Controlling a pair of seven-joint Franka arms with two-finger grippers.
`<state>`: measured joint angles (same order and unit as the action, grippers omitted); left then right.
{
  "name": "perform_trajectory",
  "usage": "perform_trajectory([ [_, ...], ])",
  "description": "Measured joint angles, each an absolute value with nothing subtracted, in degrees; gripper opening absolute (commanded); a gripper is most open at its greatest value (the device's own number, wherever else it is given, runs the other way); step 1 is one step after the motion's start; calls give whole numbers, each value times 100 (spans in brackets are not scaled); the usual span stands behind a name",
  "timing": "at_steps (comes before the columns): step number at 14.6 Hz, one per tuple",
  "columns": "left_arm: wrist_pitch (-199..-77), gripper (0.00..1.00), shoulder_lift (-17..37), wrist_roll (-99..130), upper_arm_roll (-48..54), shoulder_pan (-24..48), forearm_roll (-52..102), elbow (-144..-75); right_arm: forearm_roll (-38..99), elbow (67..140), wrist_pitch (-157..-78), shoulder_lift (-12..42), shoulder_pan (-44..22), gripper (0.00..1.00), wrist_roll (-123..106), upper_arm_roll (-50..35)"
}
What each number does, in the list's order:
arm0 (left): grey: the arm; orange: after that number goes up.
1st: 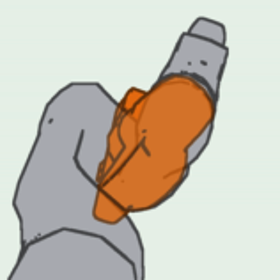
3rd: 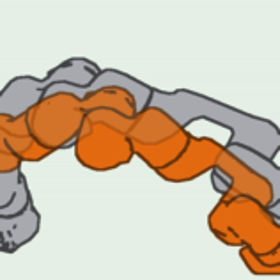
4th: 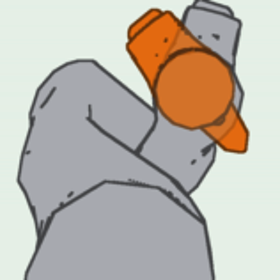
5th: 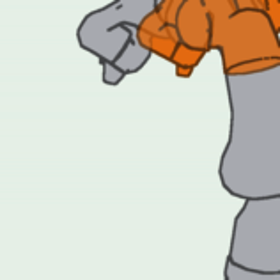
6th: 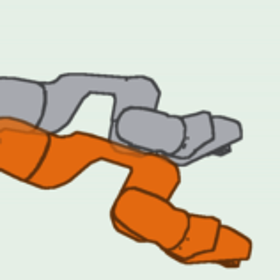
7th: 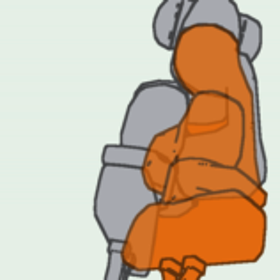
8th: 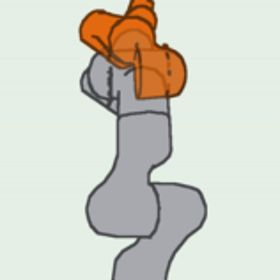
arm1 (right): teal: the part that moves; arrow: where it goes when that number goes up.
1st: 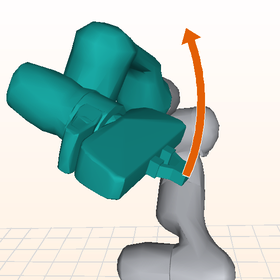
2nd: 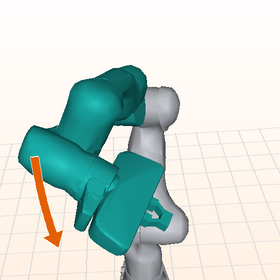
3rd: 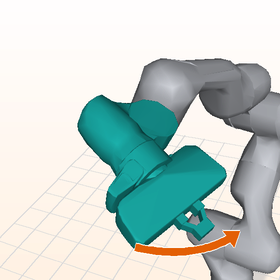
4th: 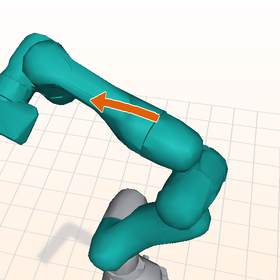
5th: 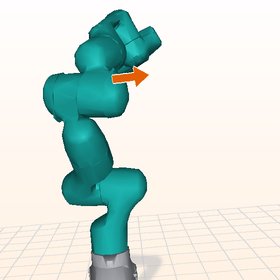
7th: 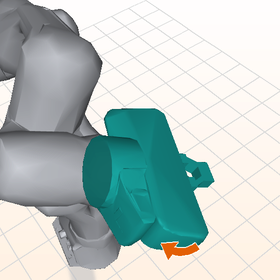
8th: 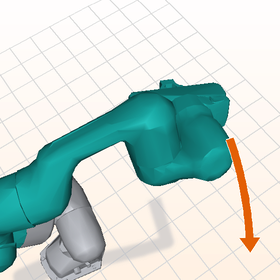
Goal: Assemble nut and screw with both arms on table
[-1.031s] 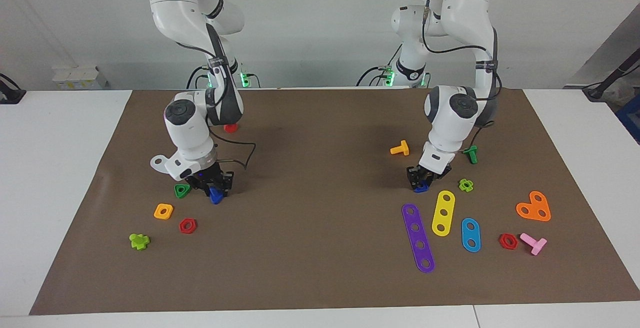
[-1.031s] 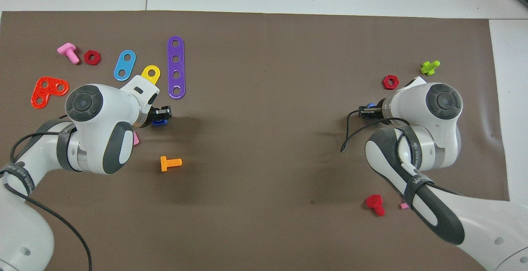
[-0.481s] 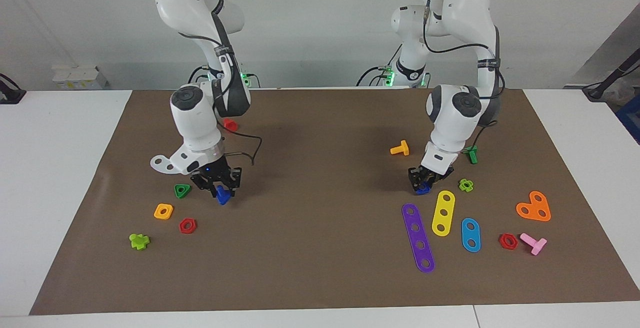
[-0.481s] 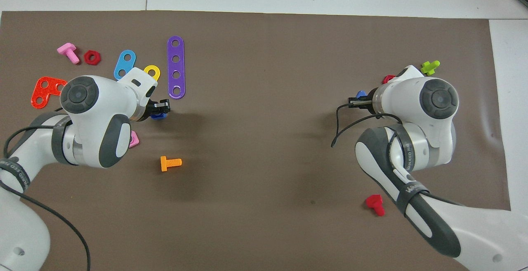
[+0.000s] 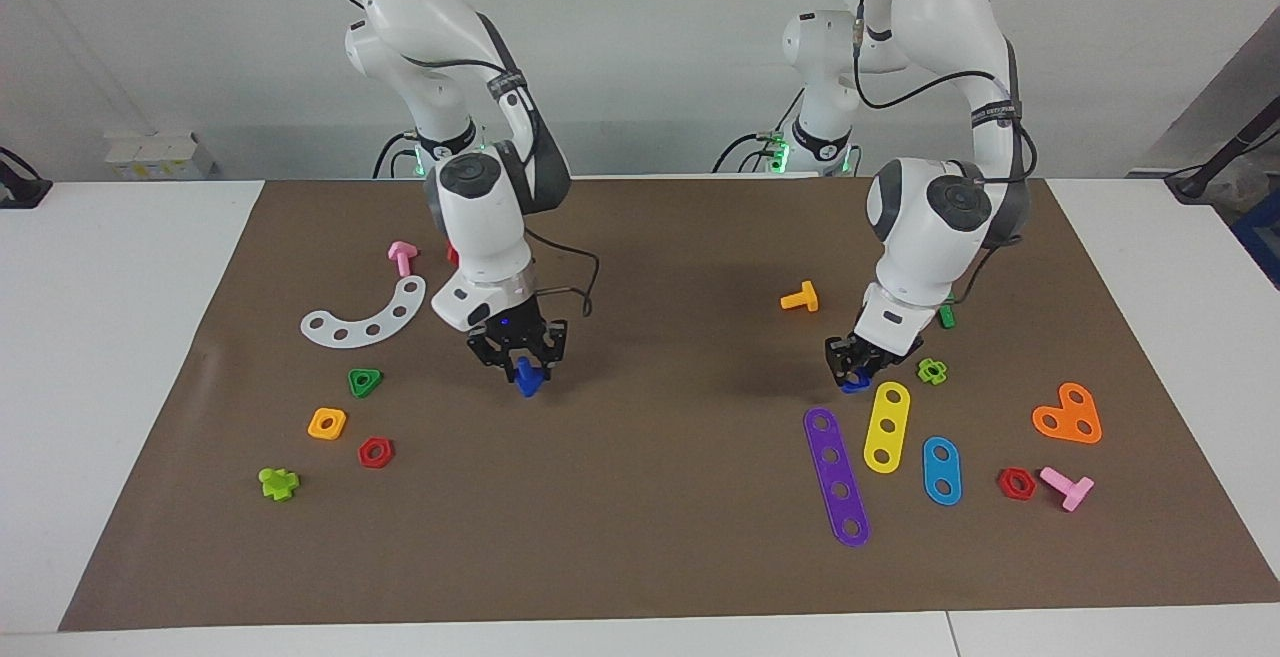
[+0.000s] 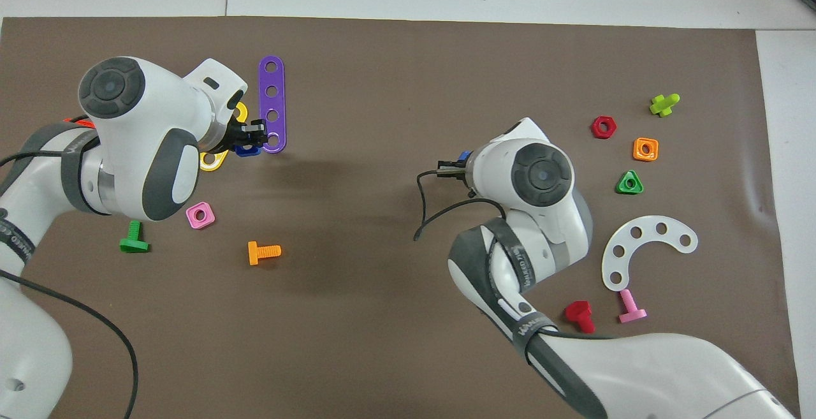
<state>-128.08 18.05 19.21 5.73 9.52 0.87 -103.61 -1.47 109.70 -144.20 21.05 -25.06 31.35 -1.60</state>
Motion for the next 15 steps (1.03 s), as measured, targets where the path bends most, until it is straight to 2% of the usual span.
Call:
perform_trajectory([
  [4, -12808, 0, 1906, 2572, 579, 1447, 87, -10218, -394, 10213, -14364, 2842, -3079, 0, 4094, -153],
  [5, -12813, 0, 1933, 2778, 581, 1571, 87, -10161, -409, 10145, -14337, 2907, -3119, 22, 4145, -151],
  [7, -12808, 0, 2057, 3169, 579, 1766, 88, -9839, -410, 10129, -14275, 2937, -3142, 99, 4148, -152],
  [12, -12710, 0, 2531, 3963, 578, 2128, 88, -9060, -410, 10034, -13931, 2829, -3121, 100, 4153, -138],
  [15, -12495, 0, 2869, 4318, 575, 2367, 88, -8508, -410, 9951, -13262, 2314, -2900, 100, 4153, -93],
])
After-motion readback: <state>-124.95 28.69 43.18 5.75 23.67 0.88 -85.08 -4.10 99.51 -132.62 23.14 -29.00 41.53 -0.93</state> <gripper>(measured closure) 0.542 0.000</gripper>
